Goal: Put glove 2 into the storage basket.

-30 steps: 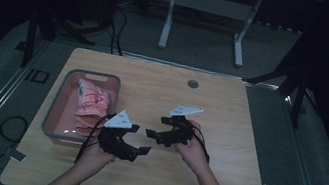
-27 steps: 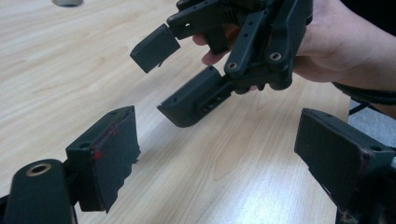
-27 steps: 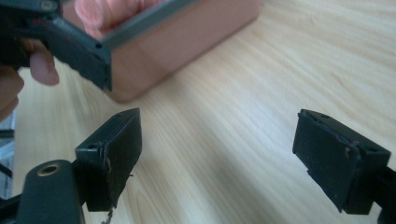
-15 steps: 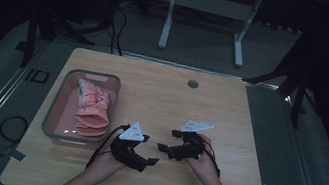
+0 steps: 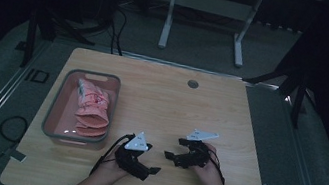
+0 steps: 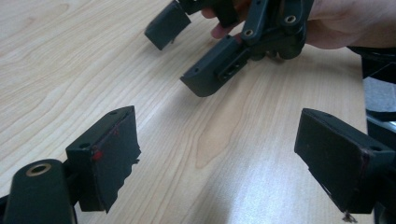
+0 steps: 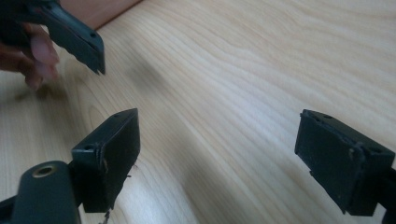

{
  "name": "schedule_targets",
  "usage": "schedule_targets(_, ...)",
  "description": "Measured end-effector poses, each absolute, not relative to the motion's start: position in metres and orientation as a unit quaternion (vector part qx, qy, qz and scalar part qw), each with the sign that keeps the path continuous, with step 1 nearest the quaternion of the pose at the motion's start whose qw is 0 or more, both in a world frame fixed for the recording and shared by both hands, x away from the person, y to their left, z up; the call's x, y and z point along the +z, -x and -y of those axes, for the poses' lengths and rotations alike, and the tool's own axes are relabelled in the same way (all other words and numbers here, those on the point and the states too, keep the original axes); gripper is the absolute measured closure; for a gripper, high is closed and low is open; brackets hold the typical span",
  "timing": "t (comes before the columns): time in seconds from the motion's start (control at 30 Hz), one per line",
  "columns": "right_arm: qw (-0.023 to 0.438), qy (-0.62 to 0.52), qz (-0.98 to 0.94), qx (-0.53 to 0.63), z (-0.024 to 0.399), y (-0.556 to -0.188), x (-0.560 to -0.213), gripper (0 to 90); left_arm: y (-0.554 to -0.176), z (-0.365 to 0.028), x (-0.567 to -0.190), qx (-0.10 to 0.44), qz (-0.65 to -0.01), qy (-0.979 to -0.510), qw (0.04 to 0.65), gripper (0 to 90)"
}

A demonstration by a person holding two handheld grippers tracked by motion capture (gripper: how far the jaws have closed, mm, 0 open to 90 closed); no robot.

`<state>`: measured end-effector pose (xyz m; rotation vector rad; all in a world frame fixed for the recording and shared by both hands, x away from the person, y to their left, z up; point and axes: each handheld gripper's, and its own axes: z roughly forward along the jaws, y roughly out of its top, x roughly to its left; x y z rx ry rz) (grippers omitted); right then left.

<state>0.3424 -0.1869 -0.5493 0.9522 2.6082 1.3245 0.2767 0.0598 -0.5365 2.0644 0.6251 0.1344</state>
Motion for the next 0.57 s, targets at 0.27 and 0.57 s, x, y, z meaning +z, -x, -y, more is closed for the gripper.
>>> schedule_targets(0.27,0.046,-0.311,-0.844,0.435,0.1933,-0.3404,-0.5535,14.1,-0.2761,-0.0612,-0.5429,0.055,-0.258,-0.841,0.472,13.9)
schedule_targets(0.57,0.053,-0.315,-0.841,0.437,0.1952,-0.3414,-0.5563,14.1,-0.2739,-0.0578,-0.5474,0.057,-0.243,-0.851,0.462,13.9)
